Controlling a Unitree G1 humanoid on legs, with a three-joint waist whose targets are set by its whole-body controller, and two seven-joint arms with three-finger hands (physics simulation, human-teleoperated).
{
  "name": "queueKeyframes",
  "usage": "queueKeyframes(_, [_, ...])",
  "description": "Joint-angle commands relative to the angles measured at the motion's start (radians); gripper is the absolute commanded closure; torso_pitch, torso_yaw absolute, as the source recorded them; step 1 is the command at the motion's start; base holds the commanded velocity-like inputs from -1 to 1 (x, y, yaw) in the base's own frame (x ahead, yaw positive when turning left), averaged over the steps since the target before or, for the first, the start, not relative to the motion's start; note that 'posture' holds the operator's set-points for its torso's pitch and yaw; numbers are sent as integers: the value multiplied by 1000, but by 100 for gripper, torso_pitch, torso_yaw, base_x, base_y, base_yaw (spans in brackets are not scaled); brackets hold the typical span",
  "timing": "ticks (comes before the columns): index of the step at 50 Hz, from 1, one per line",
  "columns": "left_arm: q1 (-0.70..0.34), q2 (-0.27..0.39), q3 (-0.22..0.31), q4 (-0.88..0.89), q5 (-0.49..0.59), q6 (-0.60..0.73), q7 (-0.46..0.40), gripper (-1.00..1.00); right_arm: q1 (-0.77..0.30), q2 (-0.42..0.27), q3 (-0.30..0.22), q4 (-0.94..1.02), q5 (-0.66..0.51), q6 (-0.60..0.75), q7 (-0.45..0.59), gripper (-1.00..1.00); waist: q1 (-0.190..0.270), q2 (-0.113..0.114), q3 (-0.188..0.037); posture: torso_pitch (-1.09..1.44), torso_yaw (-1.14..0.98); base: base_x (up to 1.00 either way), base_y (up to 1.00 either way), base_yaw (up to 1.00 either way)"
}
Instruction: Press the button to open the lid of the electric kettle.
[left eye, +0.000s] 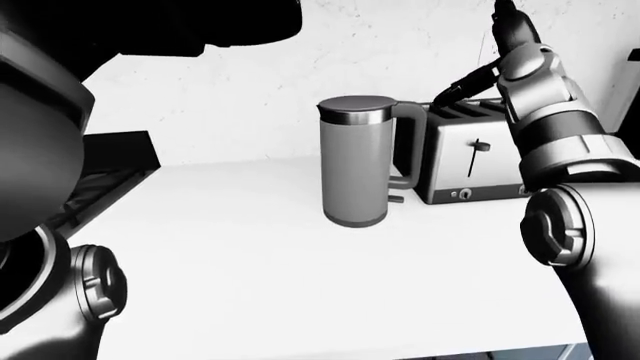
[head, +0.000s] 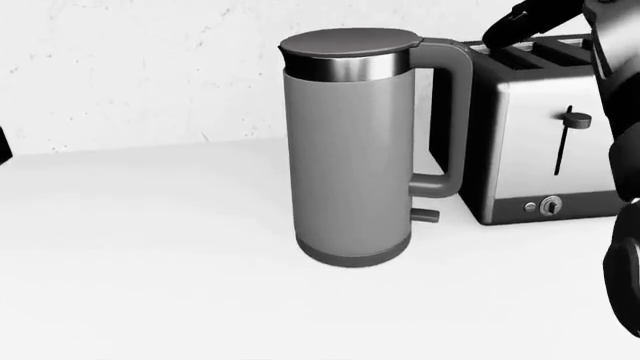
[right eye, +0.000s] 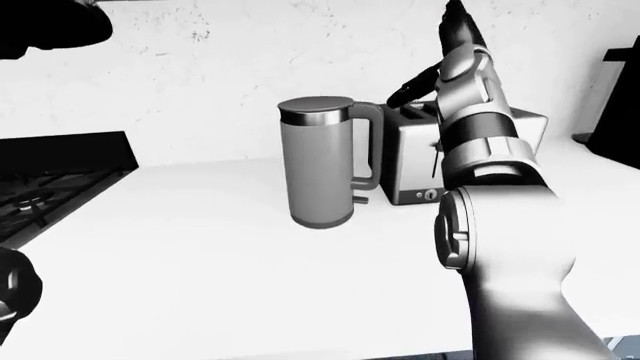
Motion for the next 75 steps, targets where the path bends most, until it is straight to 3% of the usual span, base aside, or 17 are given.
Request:
queueKeyframes(1, [-22,5,11,11,15,-15,1,-100,-42,-6,0,-36,-6,-22,-20,-100,0,-5,-5,-58,0,0,0,0])
queueKeyframes(28, [-22,-17,9,8,41,5,-21,-100,-46,40,-16,-16,28,-37,-137,-100,4,-8,-8,-58,0,0,0,0])
queueKeyframes(75, [-21,-46,2,-6,69,28,-37,-100,-21,62,-10,-2,-5,-33,-190,-100,8,-11,-10,-58,0,0,0,0])
